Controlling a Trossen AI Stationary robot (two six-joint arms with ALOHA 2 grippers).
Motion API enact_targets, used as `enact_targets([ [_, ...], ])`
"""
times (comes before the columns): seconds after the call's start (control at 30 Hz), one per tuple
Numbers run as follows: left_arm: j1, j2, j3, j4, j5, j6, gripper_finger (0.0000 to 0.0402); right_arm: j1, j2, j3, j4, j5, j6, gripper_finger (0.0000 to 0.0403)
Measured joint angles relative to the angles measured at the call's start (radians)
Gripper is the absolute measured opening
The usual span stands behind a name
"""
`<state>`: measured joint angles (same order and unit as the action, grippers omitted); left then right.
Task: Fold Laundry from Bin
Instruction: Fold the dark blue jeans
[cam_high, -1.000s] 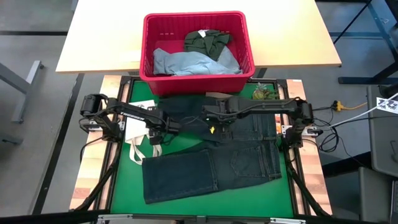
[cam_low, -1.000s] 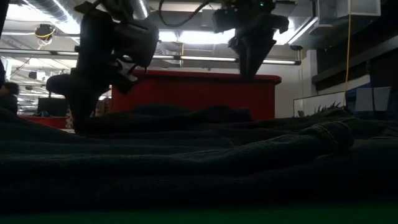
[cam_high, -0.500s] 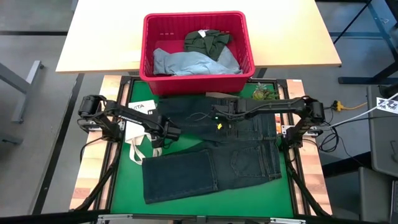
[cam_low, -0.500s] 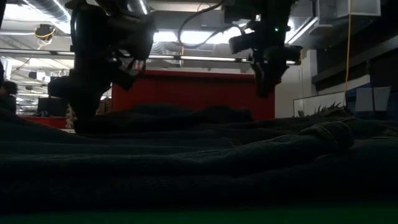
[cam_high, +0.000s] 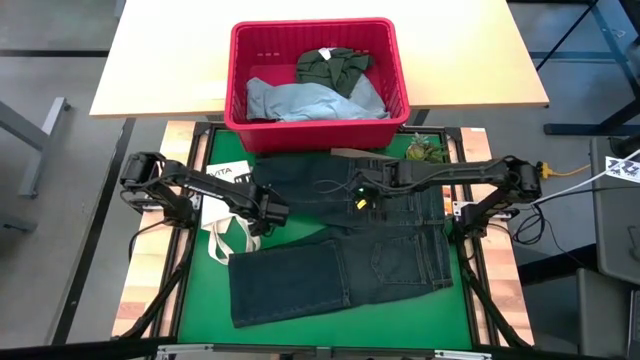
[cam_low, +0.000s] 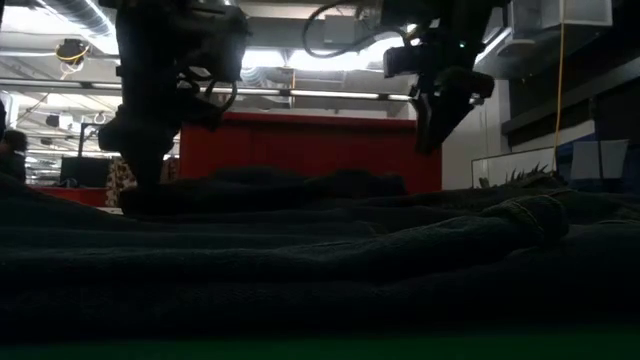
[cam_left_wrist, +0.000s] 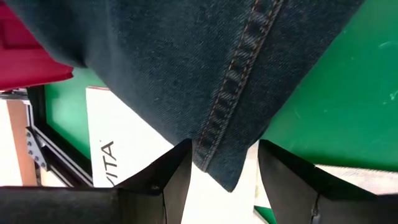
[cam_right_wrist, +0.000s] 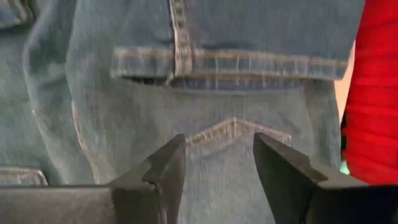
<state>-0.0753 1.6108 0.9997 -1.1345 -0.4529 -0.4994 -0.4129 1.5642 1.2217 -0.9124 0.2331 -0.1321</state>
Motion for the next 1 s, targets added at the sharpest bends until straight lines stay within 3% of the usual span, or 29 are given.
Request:
enact_targets([
  [0.2, 0.000, 0.001, -0.012, 0.013, 0.004, -0.018, 0.0178, 0.000, 0.000, 0.000, 0.026, -0.027, 0.000, 0.0186],
  [0.53, 0.001, 0.001, -0.147, 0.079, -0.060, -0.073, 0.0171, 0.000, 0.000, 0.000, 0.031, -0.027, -0.003, 0.0186],
  [0.67, 0.000, 0.001, -0.176, 0.106, -0.079, -0.075, 0.0125, 0.000, 0.000, 0.000, 0.042, -0.028, -0.003, 0.0186],
  [0.83, 0.001, 0.000, -0.179, 0.112, -0.084, -0.076, 0.0023, 0.000, 0.000, 0.000, 0.047, -0.028, -0.004, 0.0186],
  [1.0, -0.003, -0.002, -0.139, 0.016, -0.034, -0.075, 0.0013, 0.000, 0.000, 0.000, 0.047, -0.028, -0.004, 0.0186],
])
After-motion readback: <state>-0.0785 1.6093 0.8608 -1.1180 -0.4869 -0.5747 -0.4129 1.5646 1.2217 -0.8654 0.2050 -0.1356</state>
